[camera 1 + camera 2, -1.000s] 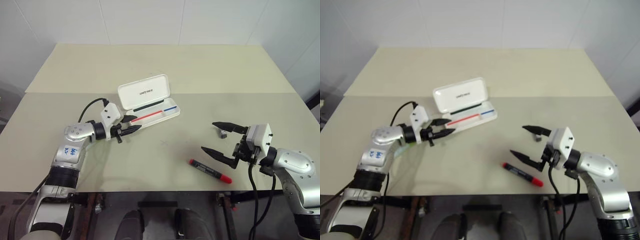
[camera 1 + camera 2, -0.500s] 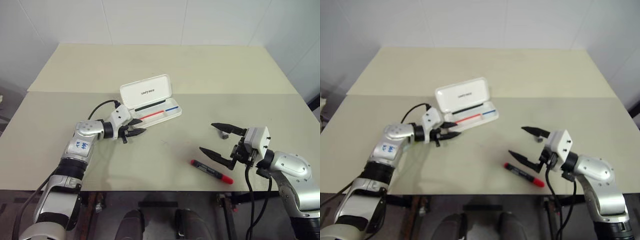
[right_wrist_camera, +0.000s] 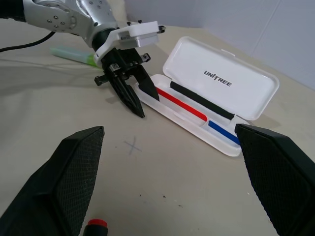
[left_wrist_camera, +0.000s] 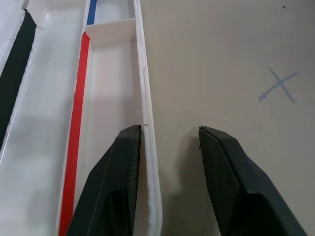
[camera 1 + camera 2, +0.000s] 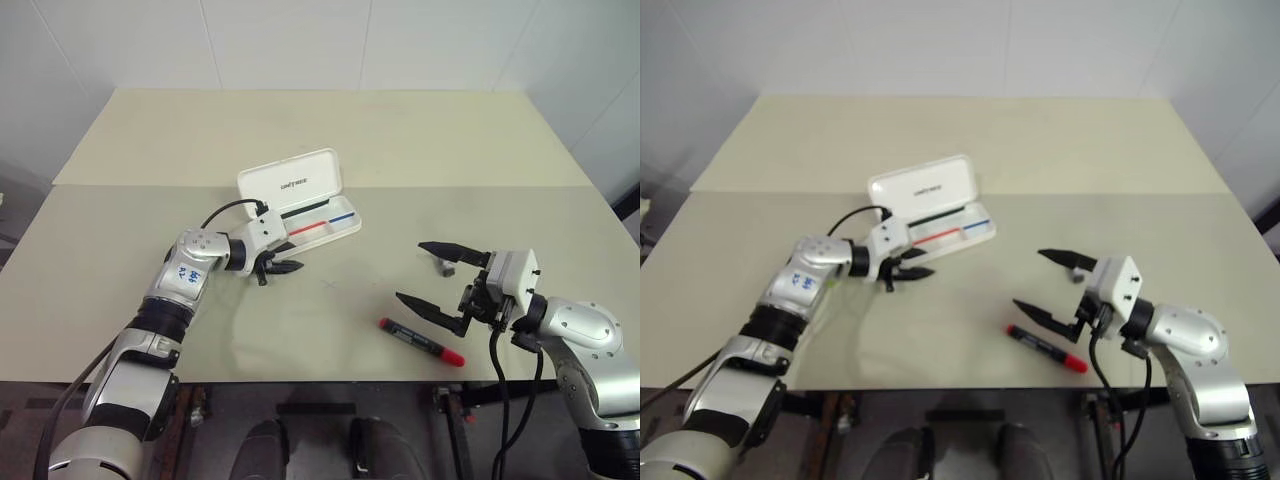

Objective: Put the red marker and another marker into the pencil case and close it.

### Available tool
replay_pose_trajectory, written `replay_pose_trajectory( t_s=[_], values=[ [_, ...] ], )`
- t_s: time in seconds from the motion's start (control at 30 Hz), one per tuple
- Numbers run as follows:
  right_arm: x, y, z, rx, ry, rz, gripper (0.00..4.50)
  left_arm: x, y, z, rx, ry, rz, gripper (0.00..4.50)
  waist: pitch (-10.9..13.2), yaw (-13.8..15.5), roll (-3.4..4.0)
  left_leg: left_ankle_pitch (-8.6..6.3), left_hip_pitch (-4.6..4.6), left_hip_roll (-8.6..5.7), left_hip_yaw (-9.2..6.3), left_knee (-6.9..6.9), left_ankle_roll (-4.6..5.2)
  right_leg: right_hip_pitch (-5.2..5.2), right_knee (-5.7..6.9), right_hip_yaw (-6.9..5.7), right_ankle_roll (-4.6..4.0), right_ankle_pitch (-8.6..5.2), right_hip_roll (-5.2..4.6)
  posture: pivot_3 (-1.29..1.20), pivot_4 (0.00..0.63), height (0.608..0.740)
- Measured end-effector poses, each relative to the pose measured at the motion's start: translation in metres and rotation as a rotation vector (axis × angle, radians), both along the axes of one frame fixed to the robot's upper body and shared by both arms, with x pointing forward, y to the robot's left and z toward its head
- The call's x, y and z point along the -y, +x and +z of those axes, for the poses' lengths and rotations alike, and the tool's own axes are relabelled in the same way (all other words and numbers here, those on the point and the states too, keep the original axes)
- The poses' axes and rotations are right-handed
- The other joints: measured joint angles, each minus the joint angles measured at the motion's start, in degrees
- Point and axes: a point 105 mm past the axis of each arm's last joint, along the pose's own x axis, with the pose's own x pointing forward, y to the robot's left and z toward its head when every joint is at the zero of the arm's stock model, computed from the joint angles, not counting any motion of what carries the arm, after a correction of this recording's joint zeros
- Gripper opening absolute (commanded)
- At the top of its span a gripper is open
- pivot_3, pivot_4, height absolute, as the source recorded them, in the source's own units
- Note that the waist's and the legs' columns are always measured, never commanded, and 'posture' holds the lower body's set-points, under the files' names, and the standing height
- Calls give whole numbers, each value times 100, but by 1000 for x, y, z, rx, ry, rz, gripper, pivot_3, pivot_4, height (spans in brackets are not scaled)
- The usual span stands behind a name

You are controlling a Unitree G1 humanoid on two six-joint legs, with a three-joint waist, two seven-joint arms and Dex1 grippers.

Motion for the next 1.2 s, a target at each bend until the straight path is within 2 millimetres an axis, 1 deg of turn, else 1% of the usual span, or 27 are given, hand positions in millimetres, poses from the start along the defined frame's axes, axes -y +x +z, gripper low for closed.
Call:
replay_pose_trajectory(
  t_s=[0.03,0.13,0.27,0.57,0.7,0.77,0.87,0.93,1.03,1.2],
  values=[
    [0,0,1,2,-3,3,4500,0,0,1,-5,7,0,1850,0,0,0,0,0,0,0,1,0,1,0,0,0,0,0,0,150,740],
    [-1,1,2,1,-6,8,4500,0,1,2,-13,14,5,1349,0,1,0,0,0,0,-2,1,0,1,1,0,0,0,0,0,150,740],
    [-2,2,8,18,-11,15,4500,-1,3,5,-16,22,21,27,0,0,0,0,0,0,-1,-1,1,1,-2,1,2,-1,0,0,150,740],
    [-3,3,12,30,-15,28,4500,-1,2,5,-15,28,18,27,0,2,0,-1,-1,-1,-2,1,2,1,0,2,4,-2,-1,0,150,740],
    [-3,3,13,30,-16,30,4500,3,-4,5,-12,25,-23,27,0,3,0,-1,-2,-1,-1,-1,2,1,-2,2,4,-2,-2,0,150,740],
    [-4,4,13,30,-18,33,4500,7,-11,5,-7,14,-65,27,0,13,0,-1,-4,-1,-2,-1,3,1,-4,2,4,-2,-3,0,150,740],
    [-4,4,12,17,-23,38,4500,20,-34,4,3,-29,-219,27,0,12,0,-2,-7,-1,-1,-1,4,0,-5,4,4,-2,-5,0,150,740],
    [-3,4,11,13,-28,39,4500,24,-46,4,14,-46,-298,27,0,7,0,-2,-6,0,-1,1,4,0,-3,5,3,-2,-5,0,150,740],
    [-3,3,11,10,-32,45,4500,17,-56,1,33,-29,-359,27,0,-19,1,-2,0,1,0,1,4,0,2,8,1,-2,-4,0,150,740],
    [-3,3,11,8,-38,49,4500,3,-62,-7,18,10,-366,27,0,-11,0,-1,0,2,-1,3,5,0,4,8,0,-1,-4,0,150,740]
  ],
)
